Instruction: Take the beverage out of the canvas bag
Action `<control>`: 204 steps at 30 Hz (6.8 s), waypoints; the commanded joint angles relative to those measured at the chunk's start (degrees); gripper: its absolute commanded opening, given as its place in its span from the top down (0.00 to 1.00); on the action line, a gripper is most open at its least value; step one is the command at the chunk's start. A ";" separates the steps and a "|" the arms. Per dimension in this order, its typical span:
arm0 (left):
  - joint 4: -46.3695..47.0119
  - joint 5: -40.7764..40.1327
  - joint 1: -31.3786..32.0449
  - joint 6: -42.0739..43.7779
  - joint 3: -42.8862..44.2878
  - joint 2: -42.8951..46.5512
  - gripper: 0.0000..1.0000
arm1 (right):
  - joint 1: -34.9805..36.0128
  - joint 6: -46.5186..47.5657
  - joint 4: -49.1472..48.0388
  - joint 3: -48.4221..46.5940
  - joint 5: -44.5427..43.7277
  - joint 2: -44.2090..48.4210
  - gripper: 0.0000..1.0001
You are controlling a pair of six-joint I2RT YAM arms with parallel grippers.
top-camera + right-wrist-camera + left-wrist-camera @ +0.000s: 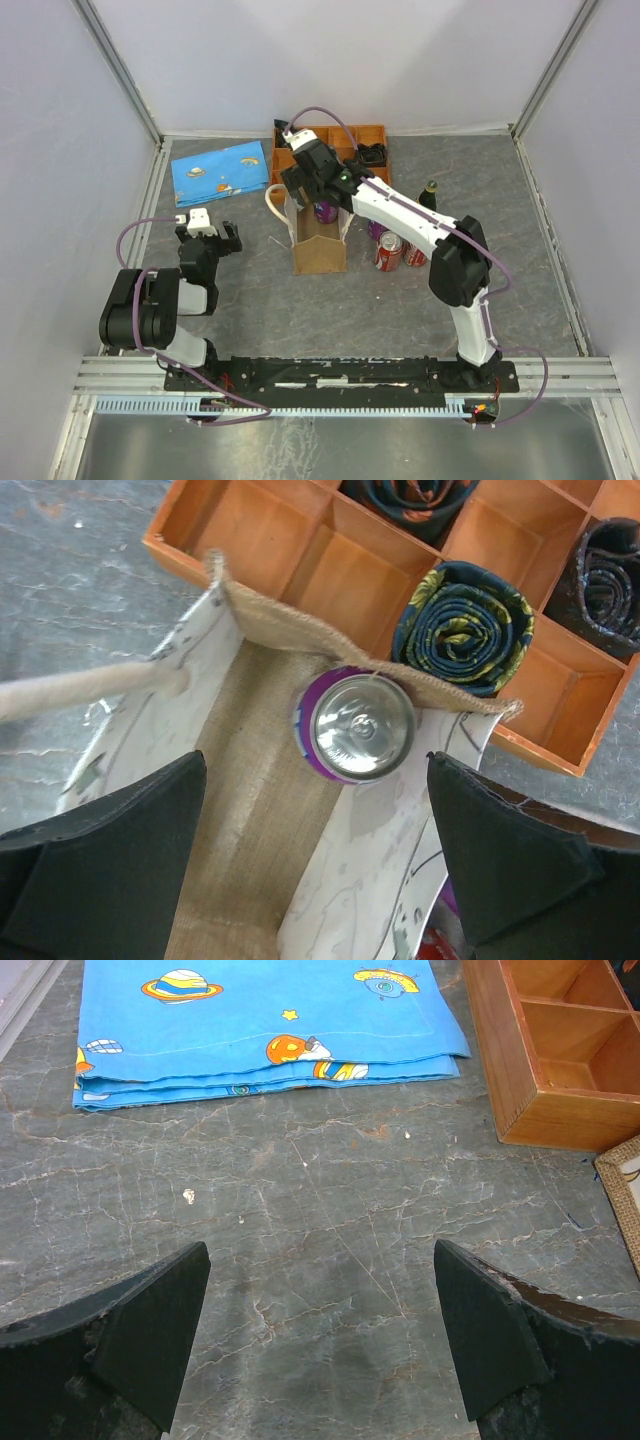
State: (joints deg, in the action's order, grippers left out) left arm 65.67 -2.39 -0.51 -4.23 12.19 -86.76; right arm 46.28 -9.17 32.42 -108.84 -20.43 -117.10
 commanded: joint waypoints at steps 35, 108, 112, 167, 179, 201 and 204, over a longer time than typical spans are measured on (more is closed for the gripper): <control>1.86 0.78 0.20 2.78 1.26 -0.27 0.01 | -4.64 -4.15 3.06 -6.21 -0.14 -13.98 0.01; 1.84 0.79 0.16 2.74 1.26 -0.28 0.01 | 1.91 5.54 -8.11 28.44 -21.99 36.78 1.00; 1.88 0.83 0.19 2.75 1.26 -0.29 0.01 | 1.79 3.35 -5.77 28.47 -17.80 34.40 1.00; 1.87 0.77 0.24 2.77 1.26 -0.32 0.01 | -7.16 -1.82 -9.00 31.64 7.84 22.42 1.00; 1.89 0.76 0.20 2.74 1.31 -0.27 0.01 | -8.56 -2.51 -10.21 30.05 6.52 14.59 1.00; 1.88 0.80 0.19 2.74 1.26 -0.26 0.01 | -12.30 -4.86 -9.93 26.90 8.33 8.55 1.00; 1.90 0.81 0.20 2.74 1.26 -0.26 0.01 | -11.28 -5.29 -9.24 28.81 7.94 10.48 0.99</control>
State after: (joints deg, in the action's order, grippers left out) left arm 65.67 -2.39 -0.51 -4.23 12.23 -86.76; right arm 34.09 -12.38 23.49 -81.36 -13.65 -110.41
